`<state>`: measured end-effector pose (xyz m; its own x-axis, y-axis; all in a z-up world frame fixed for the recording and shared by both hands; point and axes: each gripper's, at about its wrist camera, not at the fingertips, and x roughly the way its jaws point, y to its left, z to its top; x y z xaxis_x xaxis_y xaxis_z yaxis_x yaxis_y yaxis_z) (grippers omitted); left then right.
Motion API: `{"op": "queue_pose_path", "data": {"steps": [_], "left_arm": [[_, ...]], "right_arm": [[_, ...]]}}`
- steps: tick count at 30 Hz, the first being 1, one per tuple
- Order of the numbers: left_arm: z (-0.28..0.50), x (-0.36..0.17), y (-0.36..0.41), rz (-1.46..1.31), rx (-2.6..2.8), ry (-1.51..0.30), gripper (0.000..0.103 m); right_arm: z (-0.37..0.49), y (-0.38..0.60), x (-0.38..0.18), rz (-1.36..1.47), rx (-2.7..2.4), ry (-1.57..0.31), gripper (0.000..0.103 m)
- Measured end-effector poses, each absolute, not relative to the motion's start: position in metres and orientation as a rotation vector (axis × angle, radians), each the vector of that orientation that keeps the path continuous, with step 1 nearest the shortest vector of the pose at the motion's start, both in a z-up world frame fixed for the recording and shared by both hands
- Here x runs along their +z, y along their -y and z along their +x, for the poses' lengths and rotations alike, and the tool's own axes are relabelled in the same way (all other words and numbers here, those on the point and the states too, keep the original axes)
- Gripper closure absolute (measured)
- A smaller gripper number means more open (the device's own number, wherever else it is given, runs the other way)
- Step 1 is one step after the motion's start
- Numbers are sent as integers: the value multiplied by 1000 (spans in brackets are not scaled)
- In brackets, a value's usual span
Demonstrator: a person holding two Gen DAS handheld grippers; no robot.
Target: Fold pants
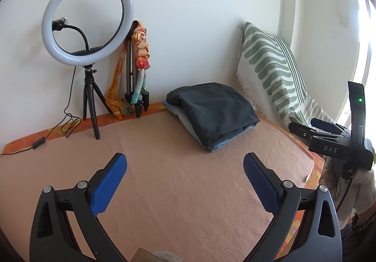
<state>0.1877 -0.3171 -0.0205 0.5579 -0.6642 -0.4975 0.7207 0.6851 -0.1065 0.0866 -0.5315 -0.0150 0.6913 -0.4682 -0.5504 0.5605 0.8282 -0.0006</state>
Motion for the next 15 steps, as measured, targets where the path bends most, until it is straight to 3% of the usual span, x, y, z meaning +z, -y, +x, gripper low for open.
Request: {"op": "queue_pose_path", "data": {"steps": [15], "left_arm": [[190,-32,310,106,-820,-564,1]], "right_arm": [[84,523,-17,148,-583,-530,0]]}}
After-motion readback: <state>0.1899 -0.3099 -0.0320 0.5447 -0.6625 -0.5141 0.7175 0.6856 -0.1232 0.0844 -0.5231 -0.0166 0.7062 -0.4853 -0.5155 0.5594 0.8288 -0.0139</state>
